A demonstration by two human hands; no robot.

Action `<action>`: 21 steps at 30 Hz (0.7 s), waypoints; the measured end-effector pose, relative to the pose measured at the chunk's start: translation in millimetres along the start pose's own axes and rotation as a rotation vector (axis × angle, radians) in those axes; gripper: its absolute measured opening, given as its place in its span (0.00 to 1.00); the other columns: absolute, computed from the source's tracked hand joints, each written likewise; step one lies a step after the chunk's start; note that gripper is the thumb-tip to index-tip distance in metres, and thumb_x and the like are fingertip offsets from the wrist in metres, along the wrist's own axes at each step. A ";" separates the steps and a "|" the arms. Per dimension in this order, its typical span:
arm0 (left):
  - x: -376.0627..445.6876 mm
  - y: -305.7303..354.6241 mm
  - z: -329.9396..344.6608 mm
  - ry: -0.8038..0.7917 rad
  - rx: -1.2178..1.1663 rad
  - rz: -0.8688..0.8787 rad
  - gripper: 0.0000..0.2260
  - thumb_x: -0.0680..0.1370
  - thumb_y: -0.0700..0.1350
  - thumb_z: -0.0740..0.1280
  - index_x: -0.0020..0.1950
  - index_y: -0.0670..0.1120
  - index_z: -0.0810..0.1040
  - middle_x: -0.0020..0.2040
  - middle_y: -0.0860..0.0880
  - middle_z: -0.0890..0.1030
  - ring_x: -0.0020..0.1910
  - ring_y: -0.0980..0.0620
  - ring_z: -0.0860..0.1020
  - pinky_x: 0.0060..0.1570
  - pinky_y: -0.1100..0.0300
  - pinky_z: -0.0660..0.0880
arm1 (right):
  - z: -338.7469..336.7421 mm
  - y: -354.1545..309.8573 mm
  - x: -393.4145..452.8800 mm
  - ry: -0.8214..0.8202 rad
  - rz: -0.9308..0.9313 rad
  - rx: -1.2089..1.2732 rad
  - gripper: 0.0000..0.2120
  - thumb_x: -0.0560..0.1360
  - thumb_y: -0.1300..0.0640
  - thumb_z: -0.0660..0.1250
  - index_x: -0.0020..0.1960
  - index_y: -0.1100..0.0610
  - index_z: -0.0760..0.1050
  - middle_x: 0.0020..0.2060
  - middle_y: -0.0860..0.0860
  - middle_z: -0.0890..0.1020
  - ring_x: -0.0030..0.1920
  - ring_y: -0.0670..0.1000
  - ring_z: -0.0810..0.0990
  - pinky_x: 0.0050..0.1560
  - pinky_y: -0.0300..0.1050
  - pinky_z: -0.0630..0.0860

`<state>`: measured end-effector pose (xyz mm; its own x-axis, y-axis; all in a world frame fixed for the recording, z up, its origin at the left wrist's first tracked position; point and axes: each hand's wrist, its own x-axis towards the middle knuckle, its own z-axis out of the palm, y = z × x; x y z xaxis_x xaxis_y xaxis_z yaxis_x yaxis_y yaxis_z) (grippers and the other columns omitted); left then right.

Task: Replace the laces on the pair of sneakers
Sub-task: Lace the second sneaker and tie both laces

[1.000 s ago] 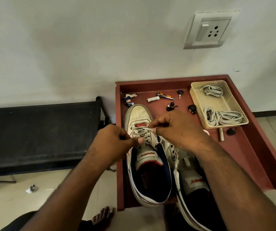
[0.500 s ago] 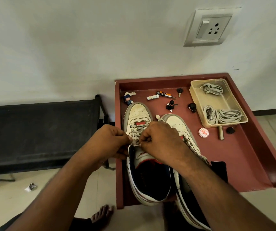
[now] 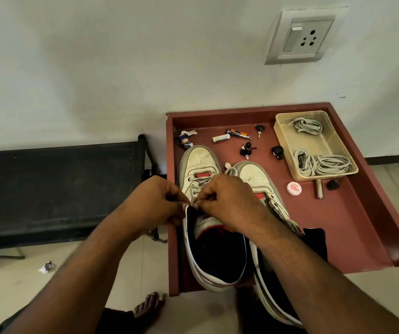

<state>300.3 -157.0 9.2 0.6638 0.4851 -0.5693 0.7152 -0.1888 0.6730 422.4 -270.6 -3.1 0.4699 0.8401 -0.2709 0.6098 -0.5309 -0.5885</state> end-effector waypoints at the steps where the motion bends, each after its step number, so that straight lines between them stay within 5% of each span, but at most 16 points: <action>1: 0.0 -3.8 -4.0 0.021 0.119 -0.030 0.03 0.78 0.40 0.69 0.47 0.44 0.83 0.40 0.46 0.84 0.36 0.51 0.83 0.38 0.62 0.80 | -3.0 1.0 -0.7 -0.022 -0.004 -0.003 0.04 0.72 0.48 0.73 0.44 0.47 0.84 0.37 0.39 0.79 0.48 0.44 0.78 0.61 0.56 0.73; 6: -16.2 -24.9 -37.0 0.042 0.870 -0.329 0.06 0.75 0.49 0.72 0.43 0.50 0.76 0.40 0.51 0.77 0.40 0.54 0.76 0.48 0.57 0.77 | -9.3 3.8 -2.4 -0.048 -0.012 -0.043 0.06 0.72 0.45 0.72 0.47 0.44 0.83 0.36 0.37 0.72 0.52 0.43 0.72 0.64 0.56 0.64; 10: -14.7 -3.0 -10.0 0.033 0.537 0.017 0.11 0.77 0.46 0.70 0.60 0.52 0.79 0.50 0.56 0.78 0.46 0.60 0.76 0.51 0.65 0.75 | -7.9 2.2 -1.4 -0.035 -0.011 -0.096 0.06 0.73 0.45 0.70 0.48 0.44 0.83 0.41 0.39 0.74 0.55 0.45 0.73 0.60 0.53 0.60; 13: -10.9 13.7 11.2 0.019 0.396 0.086 0.14 0.79 0.42 0.67 0.64 0.50 0.79 0.58 0.53 0.79 0.52 0.58 0.76 0.56 0.62 0.75 | -7.0 3.3 -1.0 -0.032 0.001 -0.100 0.06 0.73 0.45 0.70 0.48 0.43 0.83 0.38 0.39 0.72 0.56 0.46 0.73 0.61 0.54 0.60; 19: -14.8 -0.1 -2.4 0.045 0.695 -0.025 0.03 0.78 0.45 0.68 0.51 0.50 0.80 0.47 0.51 0.80 0.48 0.54 0.80 0.56 0.54 0.79 | -9.0 2.2 -0.6 -0.049 0.008 -0.115 0.06 0.71 0.44 0.72 0.48 0.42 0.82 0.49 0.40 0.76 0.59 0.46 0.71 0.57 0.51 0.58; 21: -20.6 -12.8 -13.4 -0.075 0.908 -0.180 0.08 0.76 0.47 0.71 0.41 0.52 0.74 0.41 0.53 0.78 0.47 0.55 0.80 0.56 0.55 0.78 | -11.4 5.2 -1.6 -0.022 0.028 -0.118 0.06 0.70 0.47 0.73 0.47 0.42 0.81 0.53 0.40 0.74 0.62 0.46 0.68 0.56 0.51 0.57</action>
<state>274.5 -153.1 18.5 0.5161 0.5211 -0.6798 0.6850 -0.7275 -0.0377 432.1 -276.0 3.0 0.4742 0.8264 -0.3036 0.6681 -0.5624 -0.4873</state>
